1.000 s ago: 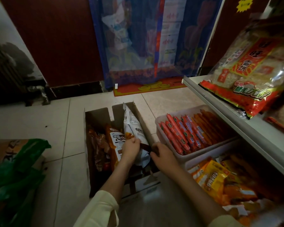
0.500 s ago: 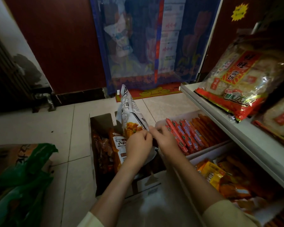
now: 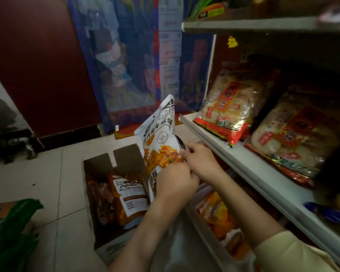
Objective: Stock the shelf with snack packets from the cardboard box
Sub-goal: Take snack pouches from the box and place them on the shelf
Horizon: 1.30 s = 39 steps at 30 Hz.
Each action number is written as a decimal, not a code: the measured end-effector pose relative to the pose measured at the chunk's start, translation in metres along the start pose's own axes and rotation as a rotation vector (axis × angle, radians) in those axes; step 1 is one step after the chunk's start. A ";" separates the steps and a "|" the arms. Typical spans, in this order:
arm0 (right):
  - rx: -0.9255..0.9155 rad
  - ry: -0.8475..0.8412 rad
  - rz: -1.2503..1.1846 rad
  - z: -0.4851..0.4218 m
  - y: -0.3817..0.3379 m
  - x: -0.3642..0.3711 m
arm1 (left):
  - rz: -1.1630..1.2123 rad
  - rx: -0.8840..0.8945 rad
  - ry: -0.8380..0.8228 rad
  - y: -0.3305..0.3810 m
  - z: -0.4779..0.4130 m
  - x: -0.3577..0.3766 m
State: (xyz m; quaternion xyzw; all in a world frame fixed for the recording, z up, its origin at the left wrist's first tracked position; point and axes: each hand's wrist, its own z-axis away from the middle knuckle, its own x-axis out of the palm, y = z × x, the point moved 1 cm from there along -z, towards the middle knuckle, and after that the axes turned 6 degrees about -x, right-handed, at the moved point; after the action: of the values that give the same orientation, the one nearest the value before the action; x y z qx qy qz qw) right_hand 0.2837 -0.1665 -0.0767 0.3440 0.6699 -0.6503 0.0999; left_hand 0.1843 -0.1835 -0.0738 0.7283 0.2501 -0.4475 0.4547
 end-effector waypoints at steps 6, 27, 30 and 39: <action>-0.009 0.138 0.026 0.040 -0.004 -0.063 | 0.491 0.044 -0.166 0.031 0.009 -0.020; -0.032 0.205 -0.503 0.234 -0.010 -0.232 | 1.208 -0.361 -0.111 0.141 0.080 -0.047; -0.025 0.184 -0.336 0.252 -0.006 -0.247 | 1.219 -0.377 -0.161 0.156 0.098 -0.036; 0.056 0.320 -0.208 0.300 -0.011 -0.289 | 1.140 -0.237 -0.206 0.219 0.145 -0.033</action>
State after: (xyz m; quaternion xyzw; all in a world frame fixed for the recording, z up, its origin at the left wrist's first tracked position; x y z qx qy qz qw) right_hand 0.3980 -0.5434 0.0593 0.3745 0.6907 -0.6127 -0.0852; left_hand 0.2759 -0.4110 0.0244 0.6449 -0.1777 -0.1702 0.7236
